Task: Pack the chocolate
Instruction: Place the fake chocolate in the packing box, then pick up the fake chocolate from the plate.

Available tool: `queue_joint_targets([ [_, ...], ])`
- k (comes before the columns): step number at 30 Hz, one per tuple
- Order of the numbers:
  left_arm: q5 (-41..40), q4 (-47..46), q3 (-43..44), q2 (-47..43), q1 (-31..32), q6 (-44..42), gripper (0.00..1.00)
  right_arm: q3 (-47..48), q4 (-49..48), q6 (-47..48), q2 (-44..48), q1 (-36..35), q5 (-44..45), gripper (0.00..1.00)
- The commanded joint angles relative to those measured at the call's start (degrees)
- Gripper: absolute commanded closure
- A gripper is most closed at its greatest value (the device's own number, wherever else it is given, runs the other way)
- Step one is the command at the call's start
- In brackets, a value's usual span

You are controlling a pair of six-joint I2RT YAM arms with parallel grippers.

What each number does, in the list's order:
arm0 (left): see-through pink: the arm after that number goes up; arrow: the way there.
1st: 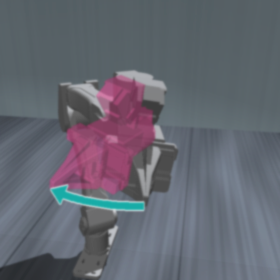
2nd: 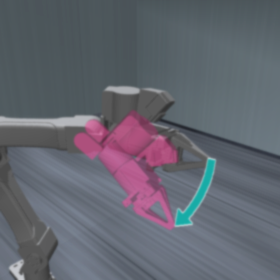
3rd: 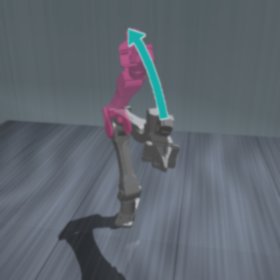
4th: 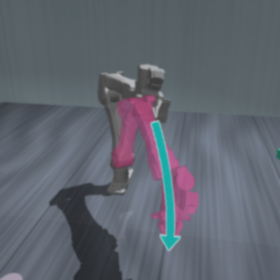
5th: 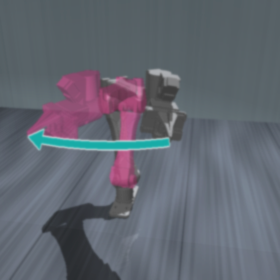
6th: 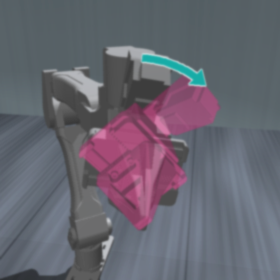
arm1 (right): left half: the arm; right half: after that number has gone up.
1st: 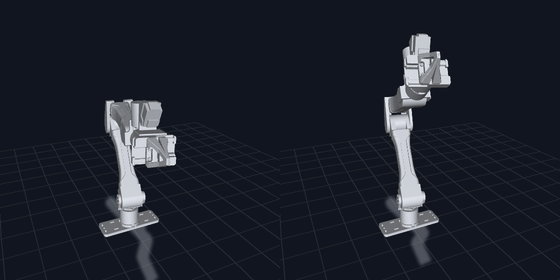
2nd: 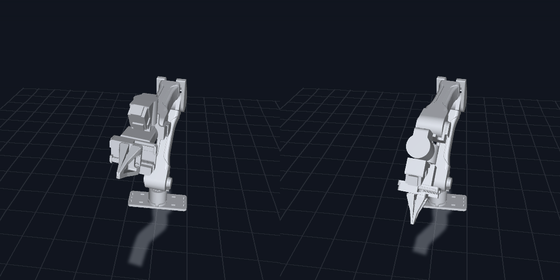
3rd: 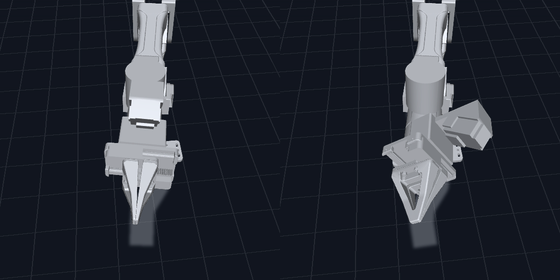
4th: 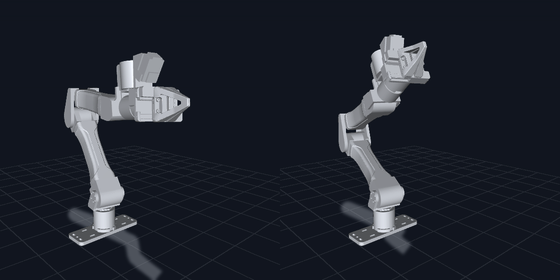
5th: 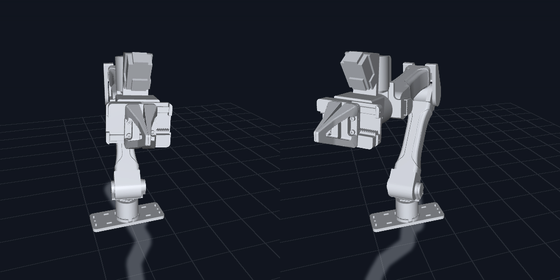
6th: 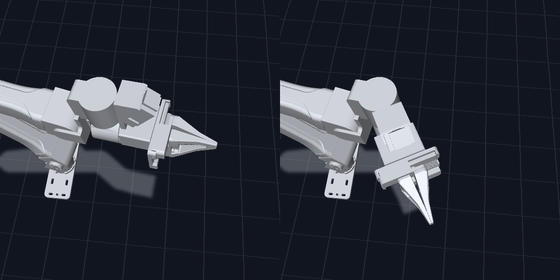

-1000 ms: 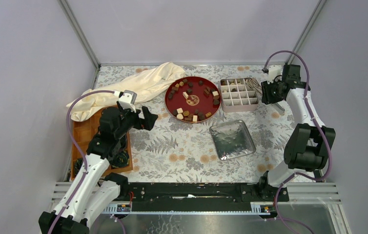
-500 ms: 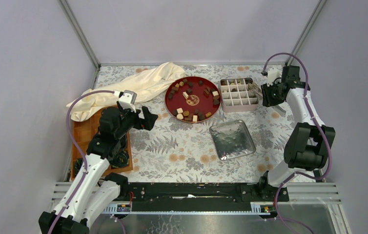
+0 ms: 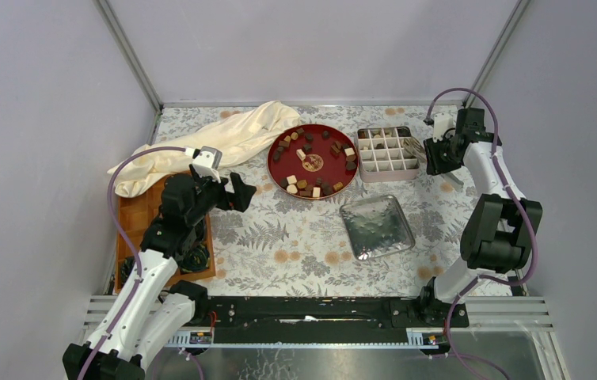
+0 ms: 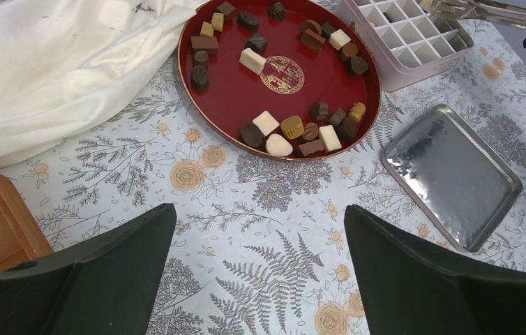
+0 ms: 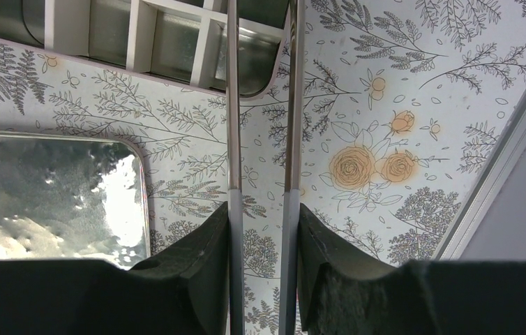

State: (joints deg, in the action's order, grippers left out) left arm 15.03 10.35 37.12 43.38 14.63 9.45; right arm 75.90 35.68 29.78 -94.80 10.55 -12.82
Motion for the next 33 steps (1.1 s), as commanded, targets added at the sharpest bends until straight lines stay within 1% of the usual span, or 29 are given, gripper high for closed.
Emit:
queue_joint_targets([
  [1, -0.34, -1.60, -0.44, -0.61, 0.13, -0.31, 0.01, 2.46, -1.22, -1.10, 0.16, 0.26, 0.88, 0.67],
  [8, -0.33, -1.57, -0.48, -0.64, 0.13, -0.31, 0.01, 2.53, -1.39, -1.55, 0.14, 0.26, 0.65, 0.54],
  [11, -0.25, -1.62, -0.45, -0.58, 0.13, -0.31, 0.01, 2.49, -1.47, -1.48, 0.15, 0.26, 0.54, 0.52],
  [22, -0.22, -1.56, -0.47, -0.72, 0.13, -0.31, 0.01, 1.92, -2.60, -1.97, 2.81, 0.26, -0.90, 0.54],
  [28, -0.43, -1.57, -0.47, -0.68, 0.12, -0.31, 0.01, 0.90, -4.24, -2.60, 5.77, 0.26, -5.26, 0.55],
  [33, -0.48, -1.57, -0.44, -0.58, 0.13, -0.31, 0.01, -0.34, -5.66, -3.19, 8.26, 0.26, -11.27, 0.57],
])
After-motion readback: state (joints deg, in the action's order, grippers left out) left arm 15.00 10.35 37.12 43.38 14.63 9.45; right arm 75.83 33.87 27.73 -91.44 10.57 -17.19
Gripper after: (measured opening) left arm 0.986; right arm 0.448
